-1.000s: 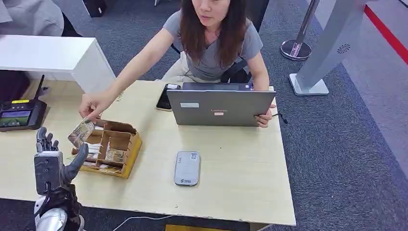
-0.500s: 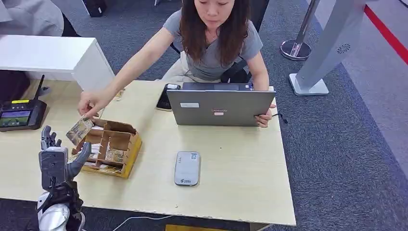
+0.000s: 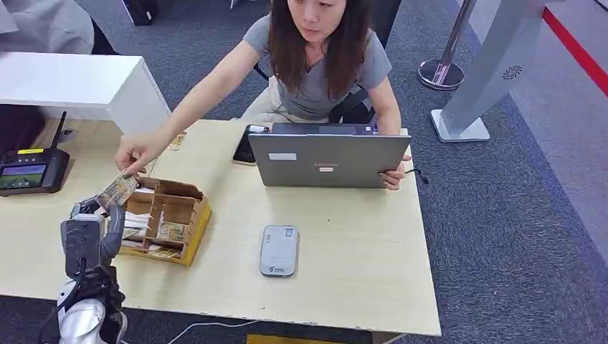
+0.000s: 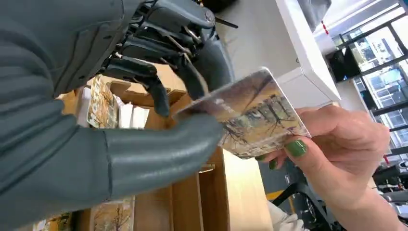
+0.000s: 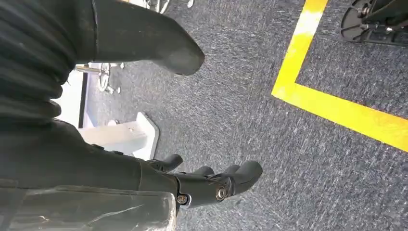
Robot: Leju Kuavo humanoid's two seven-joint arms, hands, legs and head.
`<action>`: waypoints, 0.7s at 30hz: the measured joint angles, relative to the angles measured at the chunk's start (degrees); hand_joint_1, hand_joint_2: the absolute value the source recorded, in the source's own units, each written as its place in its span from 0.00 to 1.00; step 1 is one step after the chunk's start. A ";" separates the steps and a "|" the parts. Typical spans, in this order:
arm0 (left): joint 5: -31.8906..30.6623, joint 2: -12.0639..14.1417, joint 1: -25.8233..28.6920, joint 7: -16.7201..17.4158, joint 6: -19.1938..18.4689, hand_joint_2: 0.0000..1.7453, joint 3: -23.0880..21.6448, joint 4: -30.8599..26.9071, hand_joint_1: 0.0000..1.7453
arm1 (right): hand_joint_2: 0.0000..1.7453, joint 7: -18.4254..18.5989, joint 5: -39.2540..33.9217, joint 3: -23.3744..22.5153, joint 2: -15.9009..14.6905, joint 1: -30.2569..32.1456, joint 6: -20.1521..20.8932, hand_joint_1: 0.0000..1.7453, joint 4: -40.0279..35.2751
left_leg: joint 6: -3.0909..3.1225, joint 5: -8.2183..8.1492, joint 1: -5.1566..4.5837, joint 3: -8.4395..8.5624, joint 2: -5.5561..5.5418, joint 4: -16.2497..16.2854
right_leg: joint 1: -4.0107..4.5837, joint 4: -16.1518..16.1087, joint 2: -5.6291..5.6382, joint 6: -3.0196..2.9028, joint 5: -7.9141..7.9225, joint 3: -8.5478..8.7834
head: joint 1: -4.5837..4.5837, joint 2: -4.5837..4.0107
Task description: Pass the card to the sensor for recognition and then transmit it.
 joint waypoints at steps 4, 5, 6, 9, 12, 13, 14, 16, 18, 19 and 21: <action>-0.04 0.02 -0.44 0.02 0.02 1.00 -0.24 0.44 0.87 | 1.00 0.00 0.00 0.09 0.00 0.00 0.00 0.00 0.00 | 0.00 0.00 0.00 0.00 -0.01 0.00 | 0.00 0.00 -0.01 0.00 0.00 0.00 | 0.02 0.00; -0.07 0.02 -0.51 0.02 0.02 1.00 -0.28 0.50 0.89 | 1.00 0.00 0.00 0.13 0.00 -0.01 0.00 0.00 0.00 | 0.00 0.00 0.00 0.00 -0.01 0.00 | 0.00 0.00 -0.01 0.00 0.00 0.00 | 0.00 0.00; -0.09 0.02 -0.56 0.04 0.02 1.00 -0.33 0.66 0.91 | 1.00 0.00 0.00 0.13 0.00 -0.02 0.02 0.00 0.00 | 0.00 0.00 0.00 0.00 -0.01 0.00 | 0.00 0.00 -0.01 0.00 0.00 0.00 | 0.00 0.00; -0.15 0.02 -0.62 0.11 0.02 1.00 -0.48 0.94 1.00 | 1.00 0.00 0.00 0.15 0.00 -0.01 0.09 0.00 0.00 | 0.00 0.00 0.00 0.00 0.00 0.00 | 0.00 0.00 0.00 0.00 0.00 0.00 | 0.02 0.00; -0.15 0.02 -0.66 0.11 0.02 1.00 -0.55 1.27 1.00 | 1.00 -0.02 -0.13 0.15 0.00 -0.01 0.15 0.00 0.00 | 0.00 0.00 0.00 0.00 0.00 0.00 | 0.00 0.00 0.00 0.00 0.00 0.00 | 0.00 0.00; -0.15 0.02 -0.66 0.11 0.02 1.00 -0.59 1.36 1.00 | 1.00 -0.07 -0.15 0.15 0.00 -0.01 0.15 0.00 0.00 | 0.00 0.00 0.00 0.00 0.00 0.00 | 0.00 0.00 0.00 0.00 0.00 0.00 | 0.02 0.00; -0.15 0.02 -0.66 0.11 0.02 1.00 -0.59 1.42 1.00 | 1.00 -0.11 -0.15 0.15 0.00 0.00 0.15 0.00 0.00 | 0.00 0.00 0.00 0.00 0.00 0.00 | 0.00 0.00 0.00 0.00 0.00 0.00 | 0.02 0.00; -0.15 0.02 -0.66 0.11 0.02 1.00 -0.61 1.46 1.00 | 1.00 -0.11 -0.15 0.15 0.00 0.00 0.15 0.00 0.00 | 0.00 0.00 0.00 0.00 0.00 0.00 | 0.00 0.00 0.00 0.00 0.00 0.00 | 0.00 0.00; -0.15 0.02 -0.67 0.11 0.02 1.00 -0.66 1.57 1.00 | 1.00 -0.11 -0.15 0.15 0.00 -0.01 0.15 0.00 0.00 | 0.00 0.00 0.00 0.00 0.00 0.00 | 0.00 0.00 0.00 0.00 0.00 0.00 | 0.00 0.00; -0.15 0.02 -0.67 0.11 0.02 1.00 -0.66 1.68 1.00 | 1.00 -0.11 -0.15 0.15 0.00 -0.01 0.15 0.00 0.00 | 0.00 0.00 0.00 0.00 0.00 0.00 | 0.00 0.00 0.00 0.00 0.00 0.00 | 0.00 0.00; -0.15 0.02 -0.66 0.11 0.02 1.00 -0.66 1.79 1.00 | 1.00 -0.11 -0.15 0.15 0.00 0.00 0.15 0.00 0.00 | 0.00 0.00 0.00 -0.01 0.00 0.00 | 0.00 0.00 0.00 0.00 0.00 0.00 | 0.00 0.00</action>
